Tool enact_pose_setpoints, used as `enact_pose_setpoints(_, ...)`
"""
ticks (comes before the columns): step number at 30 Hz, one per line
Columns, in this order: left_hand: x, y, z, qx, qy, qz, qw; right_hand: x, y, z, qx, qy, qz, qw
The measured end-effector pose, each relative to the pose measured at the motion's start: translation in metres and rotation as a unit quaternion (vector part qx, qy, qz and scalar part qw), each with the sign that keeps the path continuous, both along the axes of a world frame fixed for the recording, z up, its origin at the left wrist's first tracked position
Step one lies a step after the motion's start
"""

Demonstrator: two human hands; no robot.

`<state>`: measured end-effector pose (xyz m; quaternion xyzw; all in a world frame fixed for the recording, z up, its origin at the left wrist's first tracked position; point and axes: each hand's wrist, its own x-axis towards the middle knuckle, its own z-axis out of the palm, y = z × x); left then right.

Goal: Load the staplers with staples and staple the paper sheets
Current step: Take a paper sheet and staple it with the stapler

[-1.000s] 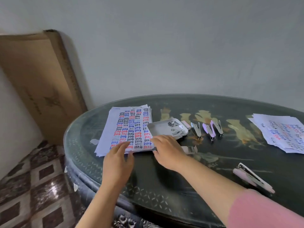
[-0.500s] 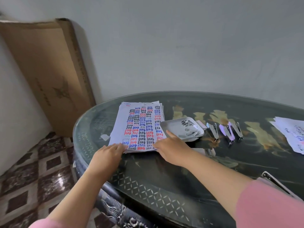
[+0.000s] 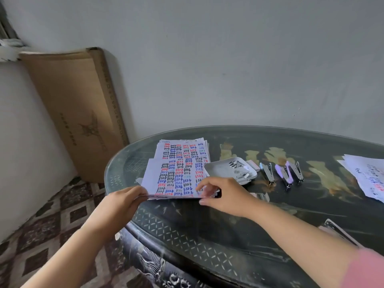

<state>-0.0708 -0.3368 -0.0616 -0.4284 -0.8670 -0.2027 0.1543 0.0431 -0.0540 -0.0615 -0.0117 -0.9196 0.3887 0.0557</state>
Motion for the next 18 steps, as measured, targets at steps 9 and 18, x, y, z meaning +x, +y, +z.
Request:
enact_pose_setpoints(9,0.083,-0.011,0.055,0.189,-0.170,0.051,0.966,0.077,-0.009,0.020,-0.041,0.070,-0.036,0.996)
enact_pose_setpoints(18,0.151,0.061,0.035,0.131,-0.402,-0.085,0.902,0.228,0.041,-0.003,0.012,-0.017,-0.169,0.985)
